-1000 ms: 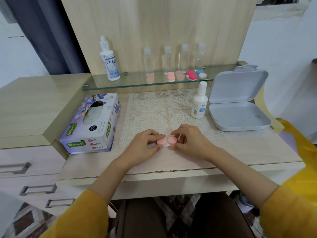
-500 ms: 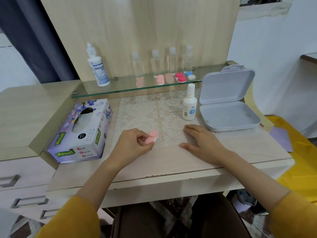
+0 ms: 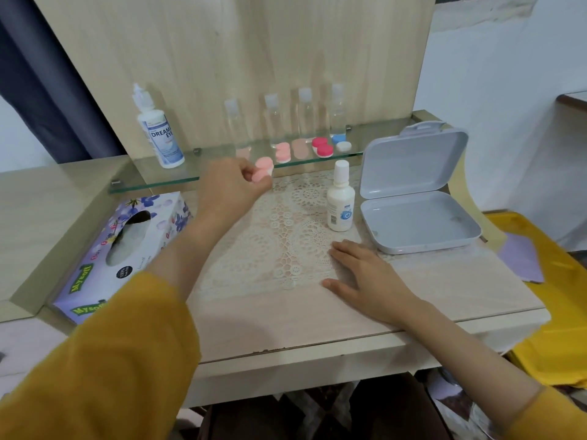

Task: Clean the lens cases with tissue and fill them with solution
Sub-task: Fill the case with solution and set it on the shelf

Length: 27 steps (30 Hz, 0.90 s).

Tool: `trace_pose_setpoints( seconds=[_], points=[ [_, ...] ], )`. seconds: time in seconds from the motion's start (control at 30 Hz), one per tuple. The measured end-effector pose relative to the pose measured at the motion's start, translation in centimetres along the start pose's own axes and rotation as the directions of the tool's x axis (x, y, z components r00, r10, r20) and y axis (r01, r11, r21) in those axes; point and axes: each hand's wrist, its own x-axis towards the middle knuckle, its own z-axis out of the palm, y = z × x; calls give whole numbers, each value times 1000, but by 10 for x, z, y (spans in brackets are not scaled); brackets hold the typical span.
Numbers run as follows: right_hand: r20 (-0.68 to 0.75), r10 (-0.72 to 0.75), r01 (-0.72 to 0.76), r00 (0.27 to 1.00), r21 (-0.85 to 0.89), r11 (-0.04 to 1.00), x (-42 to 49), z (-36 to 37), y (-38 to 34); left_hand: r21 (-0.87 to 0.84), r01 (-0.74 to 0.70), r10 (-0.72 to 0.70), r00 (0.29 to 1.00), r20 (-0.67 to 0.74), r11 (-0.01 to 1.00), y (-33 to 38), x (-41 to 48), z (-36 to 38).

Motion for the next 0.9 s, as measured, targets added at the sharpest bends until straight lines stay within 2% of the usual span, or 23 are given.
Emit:
trace_pose_setpoints(
  seconds=[0.2,0.33,0.47,0.6,0.9],
  points=[
    [-20,-14,14,1000,4,1000,1,4,5,183,31,-36,999,25,983,3,49,13],
    [-27,-11,11,1000,16,1000,2,6,6,313,0,-13,999,40,950,1,64,20],
    [-22,-7,8,1000,14,1000,1,8,7,308,-74,67,997,31,949,-4,74,26],
    [-6,9,-9,1000,12,1000,2,9,7,393,-128,124,992,37,911,-6,78,34],
    [-20,16,-16,1000,-1,1000,2,11,8,453,-175,186,982,21,874,-16,79,43]
  ],
)
